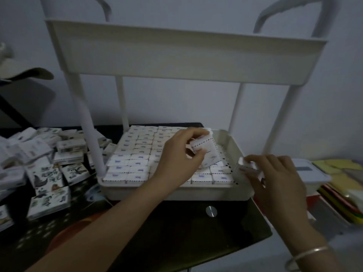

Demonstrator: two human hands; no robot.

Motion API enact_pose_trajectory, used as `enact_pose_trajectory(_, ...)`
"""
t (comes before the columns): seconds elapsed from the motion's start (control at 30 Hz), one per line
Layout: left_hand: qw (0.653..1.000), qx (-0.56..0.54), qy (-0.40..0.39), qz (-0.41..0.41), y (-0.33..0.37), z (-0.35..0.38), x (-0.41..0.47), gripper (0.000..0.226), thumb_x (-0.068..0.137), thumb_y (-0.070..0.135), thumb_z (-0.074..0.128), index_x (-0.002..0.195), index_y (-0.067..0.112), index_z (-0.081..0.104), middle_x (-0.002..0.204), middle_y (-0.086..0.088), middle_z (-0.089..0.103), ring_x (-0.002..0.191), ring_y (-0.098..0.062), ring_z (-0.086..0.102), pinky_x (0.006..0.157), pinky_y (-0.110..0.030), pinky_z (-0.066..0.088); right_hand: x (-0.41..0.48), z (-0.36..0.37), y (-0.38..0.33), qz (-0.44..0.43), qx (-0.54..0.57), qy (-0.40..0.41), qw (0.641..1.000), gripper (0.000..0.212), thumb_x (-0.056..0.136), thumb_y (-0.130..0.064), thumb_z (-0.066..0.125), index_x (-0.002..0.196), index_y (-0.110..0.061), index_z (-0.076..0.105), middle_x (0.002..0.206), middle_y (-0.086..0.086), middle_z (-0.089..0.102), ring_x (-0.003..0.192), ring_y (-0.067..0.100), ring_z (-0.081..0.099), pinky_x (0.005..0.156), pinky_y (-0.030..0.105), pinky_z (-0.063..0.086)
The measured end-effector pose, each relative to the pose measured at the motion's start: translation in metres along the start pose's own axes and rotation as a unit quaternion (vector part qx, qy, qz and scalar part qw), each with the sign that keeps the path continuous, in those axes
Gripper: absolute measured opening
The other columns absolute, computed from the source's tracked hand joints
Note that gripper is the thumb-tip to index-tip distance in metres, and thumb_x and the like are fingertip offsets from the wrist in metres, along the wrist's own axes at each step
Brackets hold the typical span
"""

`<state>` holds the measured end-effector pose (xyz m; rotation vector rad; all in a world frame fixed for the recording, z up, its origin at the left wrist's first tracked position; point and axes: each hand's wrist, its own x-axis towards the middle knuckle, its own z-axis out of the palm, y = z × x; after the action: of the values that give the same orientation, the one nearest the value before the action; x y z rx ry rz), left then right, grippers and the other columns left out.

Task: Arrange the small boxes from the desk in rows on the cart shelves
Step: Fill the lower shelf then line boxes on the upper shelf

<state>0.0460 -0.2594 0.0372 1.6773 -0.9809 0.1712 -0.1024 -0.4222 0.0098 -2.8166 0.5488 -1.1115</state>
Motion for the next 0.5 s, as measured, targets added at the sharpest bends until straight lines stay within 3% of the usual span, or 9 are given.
enact_pose_trajectory(0.13, 1.000, 0.015, -0.008, 0.012, 0.002, 0.017, 0.018, 0.037, 0.080, 0.007, 0.071, 0.113, 0.023, 0.063, 0.108, 0.011, 0.064, 0.099, -0.003, 0.059, 0.079, -0.031, 0.056, 0.002, 0.005, 0.008, 0.006, 0.035, -0.089, 0.995, 0.029, 0.082, -0.019, 0.072, 0.108, -0.031, 0.064, 0.109, -0.003, 0.067, 0.082, 0.017, 0.062, 0.064, 0.031, 0.051)
enact_pose_trajectory(0.27, 0.997, 0.046, -0.040, 0.037, 0.004, 0.034, 0.032, 0.035, 0.080, 0.012, 0.072, 0.111, 0.024, 0.062, 0.108, 0.009, 0.065, 0.095, -0.006, 0.061, 0.086, -0.032, 0.052, 0.001, 0.007, 0.011, 0.014, 0.012, -0.150, 0.989, 0.025, 0.090, -0.034, 0.060, 0.113, -0.042, 0.058, 0.116, -0.006, 0.068, 0.088, 0.015, 0.065, 0.071, 0.033, 0.057)
enact_pose_trajectory(0.5, 0.986, 0.116, -0.098, 0.069, -0.005, 0.062, 0.043, 0.030, 0.080, 0.026, 0.075, 0.106, 0.021, 0.060, 0.106, 0.009, 0.065, 0.094, -0.006, 0.059, 0.084, -0.028, 0.049, -0.008, 0.008, 0.013, 0.053, 0.017, -0.167, 0.984, 0.032, 0.089, -0.040, 0.049, 0.121, -0.035, 0.048, 0.105, -0.006, 0.068, 0.084, 0.008, 0.063, 0.072, 0.031, 0.056)
